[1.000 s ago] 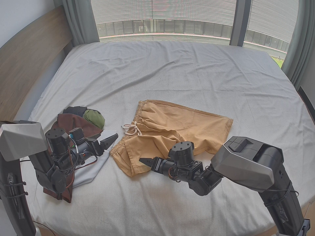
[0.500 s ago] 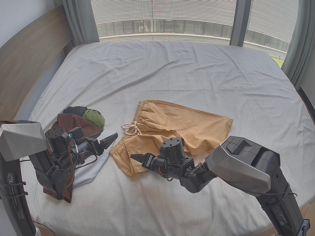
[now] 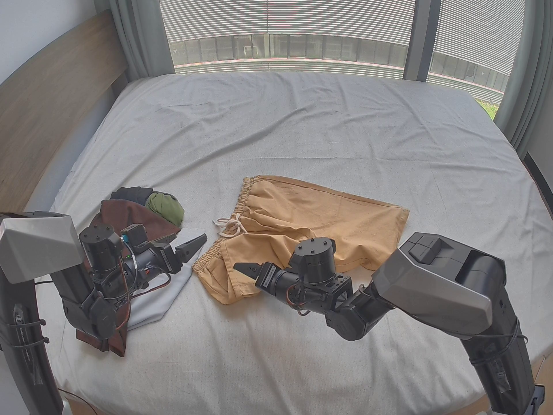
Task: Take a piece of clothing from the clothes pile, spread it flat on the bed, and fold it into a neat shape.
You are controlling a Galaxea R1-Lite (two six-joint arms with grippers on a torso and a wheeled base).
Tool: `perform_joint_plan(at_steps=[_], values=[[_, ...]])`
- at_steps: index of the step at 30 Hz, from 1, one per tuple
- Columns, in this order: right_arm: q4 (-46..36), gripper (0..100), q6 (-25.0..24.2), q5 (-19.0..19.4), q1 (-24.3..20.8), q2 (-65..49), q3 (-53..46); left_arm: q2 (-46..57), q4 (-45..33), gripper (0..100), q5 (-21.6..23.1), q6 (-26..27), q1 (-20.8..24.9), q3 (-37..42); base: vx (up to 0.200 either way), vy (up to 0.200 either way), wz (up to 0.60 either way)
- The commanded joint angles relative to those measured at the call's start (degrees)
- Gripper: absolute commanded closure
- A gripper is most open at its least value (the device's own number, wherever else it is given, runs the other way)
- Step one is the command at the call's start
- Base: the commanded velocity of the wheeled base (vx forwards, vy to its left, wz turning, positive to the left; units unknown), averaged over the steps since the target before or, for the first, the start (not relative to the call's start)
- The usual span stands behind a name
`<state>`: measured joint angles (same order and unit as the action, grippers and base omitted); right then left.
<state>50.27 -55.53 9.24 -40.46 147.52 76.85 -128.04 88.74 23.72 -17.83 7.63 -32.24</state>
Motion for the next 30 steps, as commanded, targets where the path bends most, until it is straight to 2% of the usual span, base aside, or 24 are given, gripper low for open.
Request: perform_joint_plan(at_steps=[1,18,30], values=[[2.20,0,-0.02,-0.01,0.73,-3.03,-3.46,-0.19,0.12,0,0.01,-0.01,0.19,0.08,0.000,0.000,0.00],[4.75,0,-0.11,0.08,1.26,-2.85,-3.29,-0.46,0.12,0,-0.08,0.17,0.28,0.16,0.000,0.000,0.00],[4.57,0,-0.19,0.08,1.26,-2.24,0.23,-0.46,0.12,0,-0.08,0.26,0.28,0.16,0.000,0.000,0.00]])
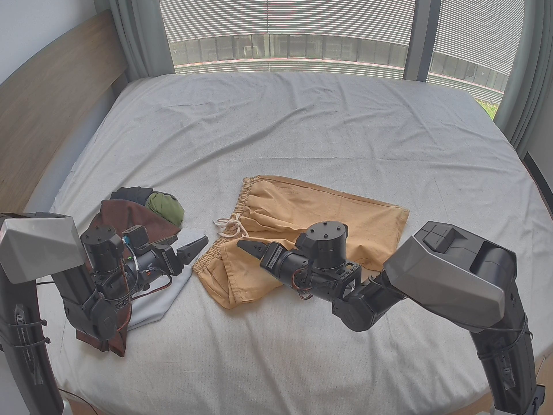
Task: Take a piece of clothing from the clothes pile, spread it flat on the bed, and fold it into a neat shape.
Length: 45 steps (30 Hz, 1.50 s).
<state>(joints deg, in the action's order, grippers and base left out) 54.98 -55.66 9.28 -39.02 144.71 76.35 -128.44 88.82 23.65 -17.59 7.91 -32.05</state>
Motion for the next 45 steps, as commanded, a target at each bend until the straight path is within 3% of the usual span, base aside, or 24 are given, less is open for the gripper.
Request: perform_joint_plan(at_steps=[1,5,15,26,39,45], values=[[-0.14,0,-0.06,0.04,-0.35,0.66,0.64,-0.06,0.04,0,-0.01,-0.07,-0.09,-0.03,0.000,0.000,0.00],[-1.37,0,-0.06,-0.05,-0.62,0.57,-0.76,-0.06,-0.05,0,-0.01,-0.07,-0.27,-0.12,0.000,0.000,0.00],[-13.76,0,-1.99,1.53,-2.73,-2.24,-1.64,-0.58,0.04,0,-0.01,0.01,0.00,-0.12,0.000,0.000,0.00],[-22.90,0,-2.26,1.45,-6.77,1.01,6.00,-0.32,0.04,0,-0.01,0.01,-0.18,-0.21,0.000,0.000,0.00],[-32.22,0,-3.40,0.74,-7.30,2.24,13.21,0.21,0.04,0,-0.01,-0.07,-0.09,-0.21,0.000,0.000,0.00],[-32.57,0,-3.40,-0.49,-6.86,3.56,15.58,0.30,0.04,0,-0.01,-0.07,0.00,-0.21,0.000,0.000,0.00]])
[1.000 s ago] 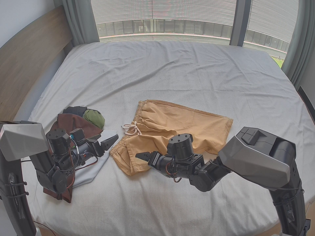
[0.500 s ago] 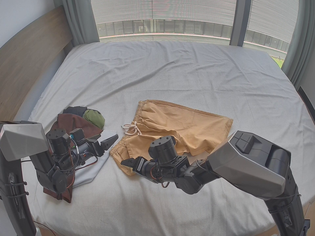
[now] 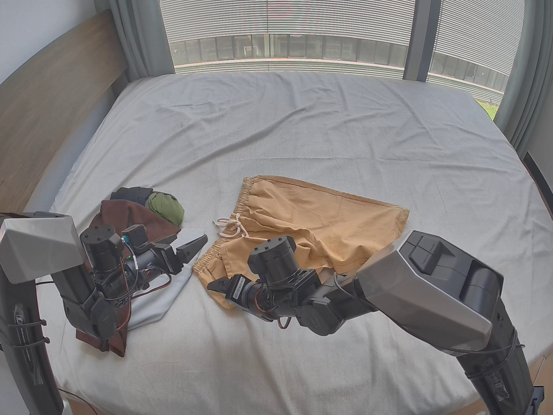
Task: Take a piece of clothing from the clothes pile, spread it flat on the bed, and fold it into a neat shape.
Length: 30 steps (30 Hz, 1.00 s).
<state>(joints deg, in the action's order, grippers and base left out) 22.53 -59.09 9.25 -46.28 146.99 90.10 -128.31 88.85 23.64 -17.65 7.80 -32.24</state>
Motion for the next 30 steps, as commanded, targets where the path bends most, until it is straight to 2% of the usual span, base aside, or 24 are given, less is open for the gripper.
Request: perform_joint_plan(at_steps=[1,13,23,25,30], values=[[-0.20,0,0.03,-0.90,0.75,1.80,2.62,0.25,0.01,0,0.01,-0.01,0.11,-0.01,0.000,0.000,0.00],[-7.94,0,0.03,-1.87,1.98,3.30,8.60,1.04,0.01,0,0.01,-0.10,0.11,0.08,0.000,0.000,0.00],[-6.62,0,-0.06,-4.95,2.07,4.44,9.66,1.22,0.01,0,0.01,-0.10,0.02,-0.01,0.000,0.000,0.00],[-4.07,0,-0.06,-6.70,2.07,4.53,9.74,1.22,0.01,0,0.01,-0.10,0.02,-0.01,0.000,0.000,0.00],[-1.87,0,-0.15,-8.29,2.24,3.56,9.13,1.13,0.01,0,0.01,-0.10,0.02,-0.01,0.000,0.000,0.00]])
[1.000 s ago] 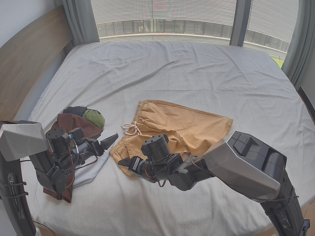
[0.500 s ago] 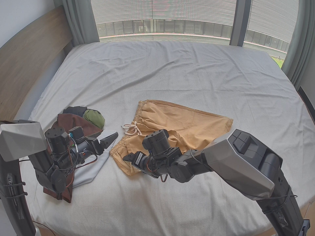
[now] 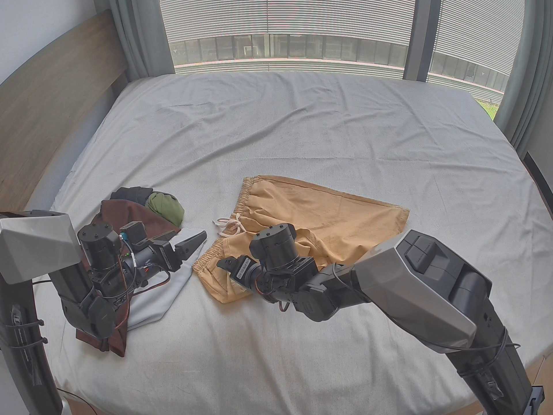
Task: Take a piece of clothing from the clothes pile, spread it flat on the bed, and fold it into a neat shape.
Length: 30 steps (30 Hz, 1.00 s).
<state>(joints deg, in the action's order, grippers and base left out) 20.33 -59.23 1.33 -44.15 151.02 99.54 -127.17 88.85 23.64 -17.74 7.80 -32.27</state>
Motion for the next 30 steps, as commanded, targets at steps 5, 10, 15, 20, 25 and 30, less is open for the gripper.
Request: perform_joint_plan(at_steps=[5,10,15,20,25,30], values=[[2.25,0,-0.09,-0.89,0.38,-2.39,-2.77,-0.01,0.01,0,0.01,-0.02,0.02,0.01,0.000,0.000,0.00],[5.95,0,0.00,-0.89,0.38,-3.89,-5.58,-0.09,0.01,0,0.01,-0.02,0.02,0.01,0.000,0.000,0.00],[7.18,0,0.08,-0.89,0.74,-3.80,-5.93,-0.09,0.01,0,0.01,0.07,0.11,0.01,0.000,0.000,0.00],[7.26,0,0.08,-0.89,0.74,-3.27,-5.58,-0.09,0.01,0,0.01,0.07,0.11,0.01,0.000,0.000,0.00],[8.41,100,0.17,-0.80,0.74,-3.10,-5.67,-0.09,0.01,0,0.01,0.07,0.11,-0.08,0.000,0.000,0.00],[8.41,100,0.17,-0.80,1.00,-1.43,-5.32,-0.01,0.01,0,0.01,0.07,0.02,0.01,0.000,0.000,0.00]])
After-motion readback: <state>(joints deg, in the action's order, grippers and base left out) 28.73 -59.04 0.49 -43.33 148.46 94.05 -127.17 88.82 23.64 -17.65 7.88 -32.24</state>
